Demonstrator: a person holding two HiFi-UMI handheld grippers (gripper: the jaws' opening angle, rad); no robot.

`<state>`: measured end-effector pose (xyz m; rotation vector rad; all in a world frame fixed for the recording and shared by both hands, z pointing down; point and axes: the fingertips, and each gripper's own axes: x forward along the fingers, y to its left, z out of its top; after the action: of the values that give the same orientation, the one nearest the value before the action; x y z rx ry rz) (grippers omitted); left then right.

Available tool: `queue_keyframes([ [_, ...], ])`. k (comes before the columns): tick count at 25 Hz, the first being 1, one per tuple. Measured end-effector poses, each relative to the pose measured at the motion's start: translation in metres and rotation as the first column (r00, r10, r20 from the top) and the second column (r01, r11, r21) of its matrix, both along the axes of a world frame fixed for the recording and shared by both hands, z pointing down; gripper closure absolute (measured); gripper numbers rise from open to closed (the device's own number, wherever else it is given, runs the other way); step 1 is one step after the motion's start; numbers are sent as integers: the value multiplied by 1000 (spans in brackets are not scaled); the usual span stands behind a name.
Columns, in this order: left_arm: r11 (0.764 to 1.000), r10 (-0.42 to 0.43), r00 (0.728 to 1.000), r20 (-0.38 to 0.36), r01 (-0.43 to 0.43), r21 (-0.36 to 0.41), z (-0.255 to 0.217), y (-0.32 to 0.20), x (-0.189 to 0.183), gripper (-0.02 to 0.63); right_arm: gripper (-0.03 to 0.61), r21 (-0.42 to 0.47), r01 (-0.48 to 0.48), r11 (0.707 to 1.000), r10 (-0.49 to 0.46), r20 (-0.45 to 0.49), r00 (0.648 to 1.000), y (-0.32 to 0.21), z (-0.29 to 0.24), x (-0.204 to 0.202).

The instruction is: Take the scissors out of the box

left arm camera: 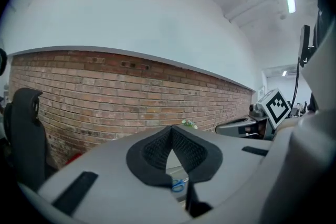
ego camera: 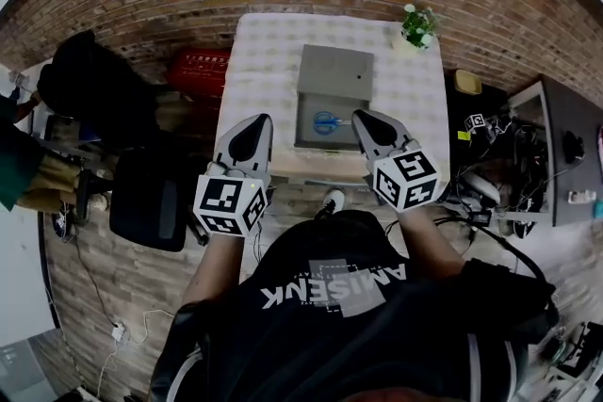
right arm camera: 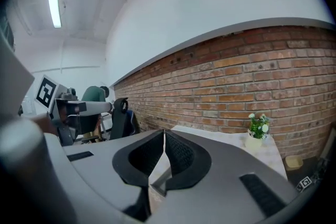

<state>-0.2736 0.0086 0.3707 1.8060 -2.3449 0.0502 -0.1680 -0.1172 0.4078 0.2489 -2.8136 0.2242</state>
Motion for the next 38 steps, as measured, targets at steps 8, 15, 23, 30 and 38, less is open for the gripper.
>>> queue_keyframes([
  [8,992,109,992,65,-105,-66,4,-72,-9,601,537,-62,-76,995,76,1,997,-52,23,-6],
  [15,987,125,991,50,-119,-106,18,-129,-22,601,537,-109,-121,987,121,-7,993,-94,38,-2],
  [23,981,184,981,61,-179,-77,23,-154,-39,601,535,-145,-223,964,217,-52,975,-99,58,-8],
  [30,953,301,951,69,-300,-35,25,-157,-60,601,512,-203,-404,892,386,-120,914,-99,91,-19],
  [38,891,450,893,27,-447,-81,58,-158,-72,601,496,-228,-527,819,492,-194,849,-80,119,-33],
])
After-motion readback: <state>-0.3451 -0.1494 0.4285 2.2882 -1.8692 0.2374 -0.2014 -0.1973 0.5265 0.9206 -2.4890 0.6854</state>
